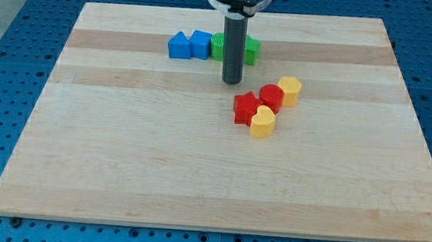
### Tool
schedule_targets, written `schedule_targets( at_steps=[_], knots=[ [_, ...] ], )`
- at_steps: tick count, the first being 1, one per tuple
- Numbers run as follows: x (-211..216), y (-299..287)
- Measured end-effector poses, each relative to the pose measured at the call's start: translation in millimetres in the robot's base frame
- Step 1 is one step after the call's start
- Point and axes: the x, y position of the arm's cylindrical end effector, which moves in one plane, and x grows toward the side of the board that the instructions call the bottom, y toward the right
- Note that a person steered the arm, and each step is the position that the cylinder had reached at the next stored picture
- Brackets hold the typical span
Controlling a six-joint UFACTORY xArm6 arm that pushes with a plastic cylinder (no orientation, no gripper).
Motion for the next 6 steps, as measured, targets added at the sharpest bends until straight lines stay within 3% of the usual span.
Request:
schedule_targets(
  at_steps=[3,6],
  knots=[
    [0.0,-0.1],
    [-2.6,51.7]
  ],
)
